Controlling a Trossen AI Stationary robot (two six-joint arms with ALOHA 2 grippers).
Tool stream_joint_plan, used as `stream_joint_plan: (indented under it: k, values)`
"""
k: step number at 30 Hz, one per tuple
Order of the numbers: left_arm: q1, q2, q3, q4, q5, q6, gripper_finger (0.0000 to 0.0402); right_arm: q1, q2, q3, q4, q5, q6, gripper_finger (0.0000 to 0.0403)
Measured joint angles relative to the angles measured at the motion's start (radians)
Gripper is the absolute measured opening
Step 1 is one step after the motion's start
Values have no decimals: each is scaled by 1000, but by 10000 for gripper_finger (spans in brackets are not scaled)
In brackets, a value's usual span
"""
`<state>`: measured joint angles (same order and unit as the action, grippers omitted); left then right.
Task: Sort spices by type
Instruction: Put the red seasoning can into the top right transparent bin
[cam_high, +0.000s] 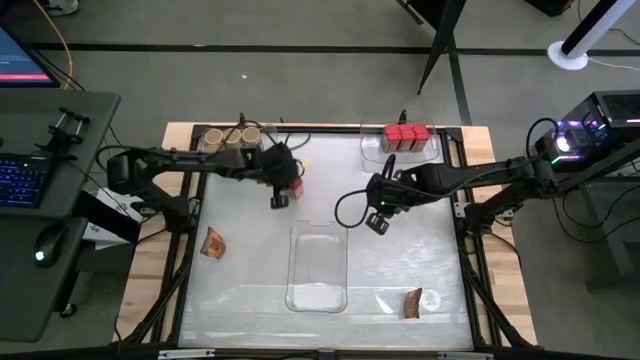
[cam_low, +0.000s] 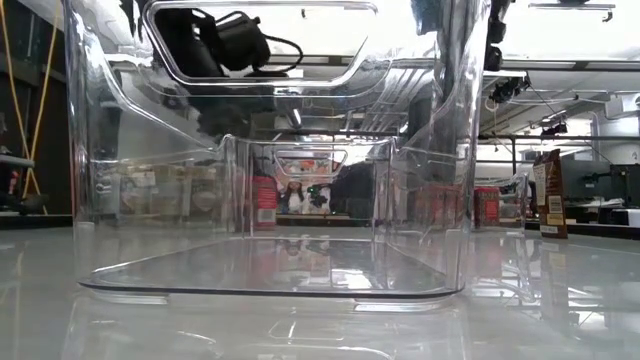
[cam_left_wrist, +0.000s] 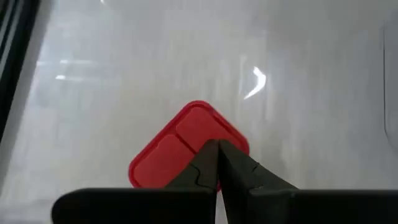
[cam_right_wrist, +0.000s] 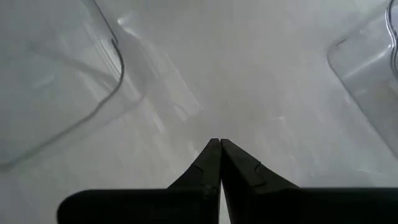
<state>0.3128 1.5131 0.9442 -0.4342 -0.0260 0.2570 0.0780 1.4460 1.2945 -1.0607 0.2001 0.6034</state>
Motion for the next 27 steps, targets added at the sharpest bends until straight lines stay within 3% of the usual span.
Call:
stream_joint_plan:
  k: [8,12,16,20,27]
  values:
    - [-32,166,-5,256,214,-112,0,-20,0,0,115,10,138,0]
    - [-110,283,38,404,219,-163,0,-40,0,0,184,28,158,0]
    - [-144,300,148,265,226,-157,0,-60,-3,0,230,27,111,0]
    - [-125,218,243,151,185,-82,0,-88,-19,0,246,25,35,0]
    - [-12,99,254,-90,72,-95,0,-141,-42,0,251,26,-70,0]
